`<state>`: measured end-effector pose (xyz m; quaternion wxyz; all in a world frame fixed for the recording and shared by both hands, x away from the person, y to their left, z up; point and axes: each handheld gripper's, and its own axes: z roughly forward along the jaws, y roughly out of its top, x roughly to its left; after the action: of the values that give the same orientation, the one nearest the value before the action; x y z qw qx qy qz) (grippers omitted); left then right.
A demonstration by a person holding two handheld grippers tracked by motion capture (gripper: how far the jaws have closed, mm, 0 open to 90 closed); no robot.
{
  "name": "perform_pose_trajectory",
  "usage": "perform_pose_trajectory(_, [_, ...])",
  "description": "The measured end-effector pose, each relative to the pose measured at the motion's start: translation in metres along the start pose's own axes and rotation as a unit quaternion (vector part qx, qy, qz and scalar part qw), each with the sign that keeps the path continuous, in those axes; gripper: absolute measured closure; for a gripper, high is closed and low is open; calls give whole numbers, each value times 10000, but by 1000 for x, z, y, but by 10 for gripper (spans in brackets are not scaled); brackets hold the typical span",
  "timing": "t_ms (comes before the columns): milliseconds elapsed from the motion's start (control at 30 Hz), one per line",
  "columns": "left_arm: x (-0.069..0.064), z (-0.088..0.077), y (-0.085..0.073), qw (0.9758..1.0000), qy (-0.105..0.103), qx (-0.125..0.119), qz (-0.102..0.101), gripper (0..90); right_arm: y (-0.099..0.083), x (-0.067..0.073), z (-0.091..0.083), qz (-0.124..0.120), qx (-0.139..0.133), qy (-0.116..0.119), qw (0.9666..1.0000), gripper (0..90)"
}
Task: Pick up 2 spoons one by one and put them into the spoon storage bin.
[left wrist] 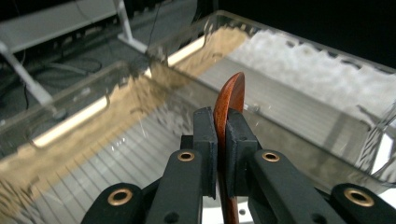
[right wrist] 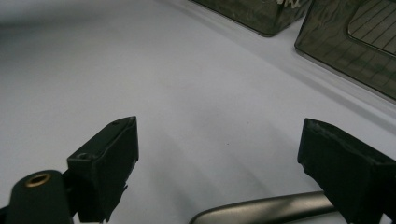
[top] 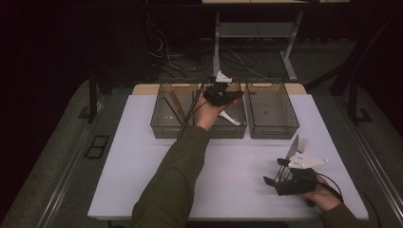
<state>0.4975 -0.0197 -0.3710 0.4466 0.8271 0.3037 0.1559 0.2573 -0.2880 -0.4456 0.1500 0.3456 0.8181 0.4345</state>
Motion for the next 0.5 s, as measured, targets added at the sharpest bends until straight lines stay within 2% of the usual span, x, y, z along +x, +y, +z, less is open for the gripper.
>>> perform_pose_trajectory(133, [2,8,-7,9991,21,297,-297,833,0,-1,0,16,1,-11,10000,121])
perform_pose_trajectory(167, [3,9,-7,9988,79,377,-295,803,0,-1,0,12,0,-10,10000,121])
perform_pose_trajectory(200, [2,9,-7,9987,153,357,-323,707,0,0,0,16,0,-4,10000,121])
perform_pose_trajectory(233, [2,9,-7,9987,163,350,-325,669,0,0,0,13,-5,0,10000,121])
perform_pose_trajectory(400, [2,5,-6,9988,176,345,-306,575,0,0,0,4,4,5,10000,121])
perform_pose_trajectory(500, [1,0,-4,9992,91,315,-224,522,0,0,0,-6,2,3,10000,121])
